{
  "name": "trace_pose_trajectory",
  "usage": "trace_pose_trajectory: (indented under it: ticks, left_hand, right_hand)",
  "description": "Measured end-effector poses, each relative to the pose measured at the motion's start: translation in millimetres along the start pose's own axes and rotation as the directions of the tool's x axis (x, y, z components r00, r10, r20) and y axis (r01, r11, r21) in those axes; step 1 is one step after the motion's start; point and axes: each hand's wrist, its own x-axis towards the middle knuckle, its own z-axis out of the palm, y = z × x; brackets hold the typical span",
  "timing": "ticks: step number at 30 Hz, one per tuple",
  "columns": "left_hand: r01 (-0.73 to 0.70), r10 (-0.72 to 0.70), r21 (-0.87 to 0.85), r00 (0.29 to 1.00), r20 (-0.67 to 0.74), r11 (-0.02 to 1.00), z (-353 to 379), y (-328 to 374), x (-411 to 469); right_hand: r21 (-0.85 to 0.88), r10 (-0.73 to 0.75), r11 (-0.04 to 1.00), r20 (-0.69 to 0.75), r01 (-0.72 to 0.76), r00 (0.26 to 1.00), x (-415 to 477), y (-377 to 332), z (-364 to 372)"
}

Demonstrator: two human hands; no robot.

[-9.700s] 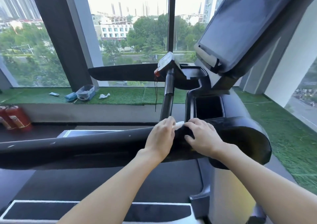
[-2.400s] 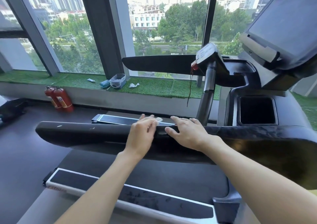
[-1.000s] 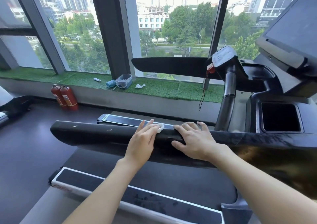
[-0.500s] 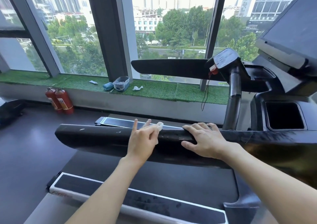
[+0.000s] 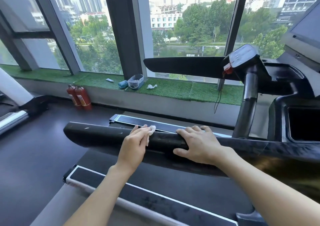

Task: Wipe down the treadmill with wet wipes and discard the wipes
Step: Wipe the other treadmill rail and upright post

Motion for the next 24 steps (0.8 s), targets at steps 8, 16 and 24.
trace_pose_trajectory:
  ticks: [8, 16, 24]
  left_hand:
    - [-0.11, 0.115, -0.039, 0.984, 0.138, 0.993, 23.5, 35.8, 4.7]
    - [-0.004, 0.003, 0.038, 0.999, 0.034, 0.999, -7.1, -12.2, 4.7]
    - [-0.13, 0.13, -0.011, 0.979, 0.156, 0.991, 26.0, 32.6, 8.8]
  right_hand:
    - [-0.012, -0.007, 1.0, 0.008, 0.007, 1.0, -1.0, -1.7, 0.1]
    - [-0.004, 0.022, 1.0, 0.02, -0.022, 1.0, -0.8, -2.8, 0.9]
    - [0.064, 0.019, 0.998, 0.094, -0.025, 0.995, 10.9, -15.6, -8.6]
